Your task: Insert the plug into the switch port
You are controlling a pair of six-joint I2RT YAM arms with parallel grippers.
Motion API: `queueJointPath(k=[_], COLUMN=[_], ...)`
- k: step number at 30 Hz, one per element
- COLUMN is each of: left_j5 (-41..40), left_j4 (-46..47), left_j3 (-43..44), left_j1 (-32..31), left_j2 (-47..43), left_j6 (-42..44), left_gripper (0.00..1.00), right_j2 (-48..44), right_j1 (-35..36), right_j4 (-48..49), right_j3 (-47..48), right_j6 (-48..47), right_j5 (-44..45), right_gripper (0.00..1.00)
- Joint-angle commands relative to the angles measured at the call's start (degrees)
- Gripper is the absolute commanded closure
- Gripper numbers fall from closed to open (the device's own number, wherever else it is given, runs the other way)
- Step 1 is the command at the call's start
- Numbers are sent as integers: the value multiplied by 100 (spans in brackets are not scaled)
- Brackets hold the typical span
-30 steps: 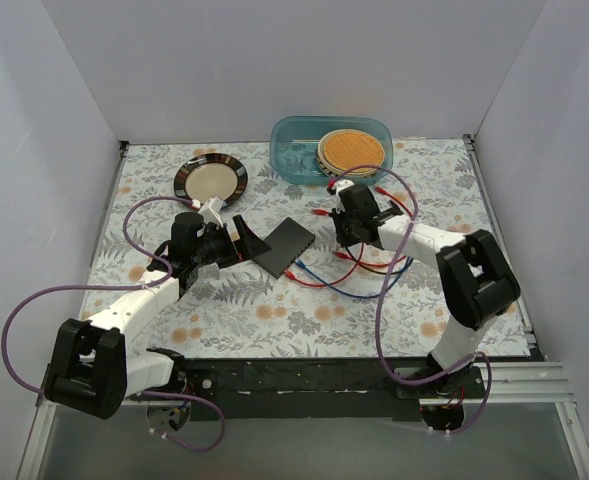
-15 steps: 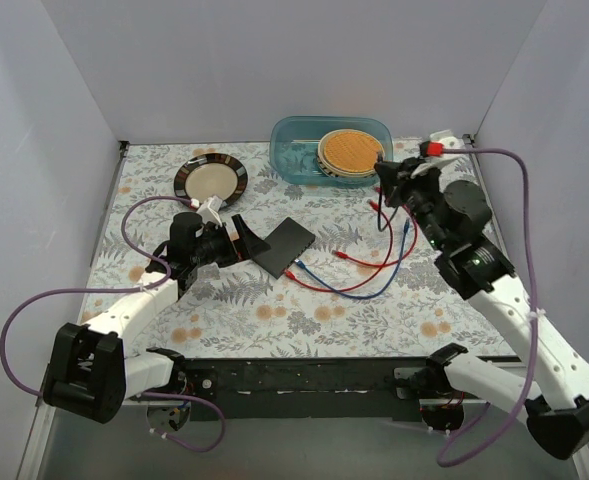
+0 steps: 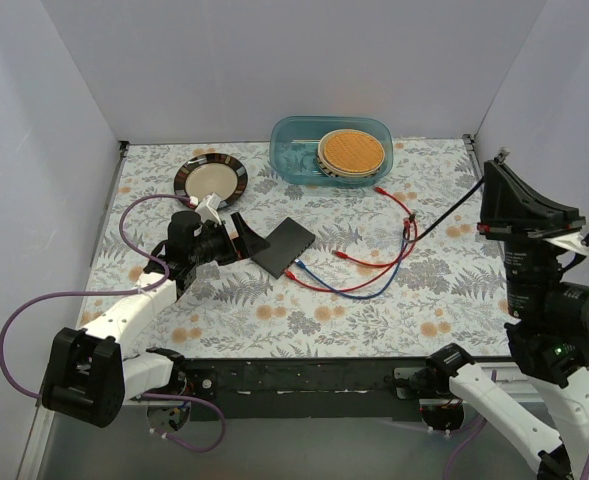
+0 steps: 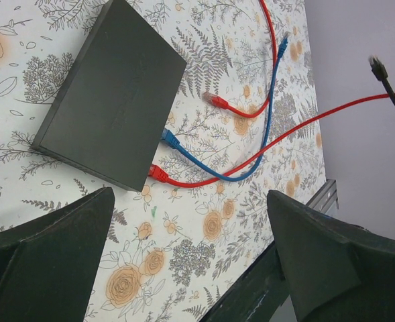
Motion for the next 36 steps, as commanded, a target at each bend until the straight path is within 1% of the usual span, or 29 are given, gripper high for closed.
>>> queueJointPath(k=[1, 5, 10, 13, 17, 19, 23, 28, 29, 32, 36], left_j5=[99, 117, 161, 187, 170, 161, 222, 284, 293, 398, 495], left_j4=[-31, -22, 39, 66, 74, 83, 145, 189, 206, 268, 294], left_j3=[200, 217, 217, 200, 173, 182, 156, 138, 138, 147, 156], left_j1=[-19, -19, -28, -27, -19, -27, -19, -19, -27, -19, -19], left_j2=[-212, -195, -133, -107, -133, -159, -125, -212, -247, -283, -248], left_j6=[18, 27, 10, -8, -17, -26, -69, -105, -122, -166, -193], left_gripper=[2, 2, 2, 2, 2, 2, 2, 2, 2, 2, 2], right_j2=[-303, -602, -770, -866, -1183, -1253, -1122, -893, -815, -463, 124], right_j1=[-24, -6, -24, -15, -15, -6, -6, -6, 3, -6, -6], right_j4=[369, 517, 545, 588, 1114, 1125, 678, 220, -77, -702, -1624], right_j3=[-49, -58, 241, 381, 189, 188, 548, 672, 680, 751, 409], right_j6=[-286, -314, -542, -472, -138, -68, -94, -331, -505, -533, -437], right_j5=[303, 610, 699, 743, 1033, 1033, 954, 1051, 1042, 955, 673], right_gripper=[99, 99, 99, 99, 99, 99, 99, 99, 99, 99, 99])
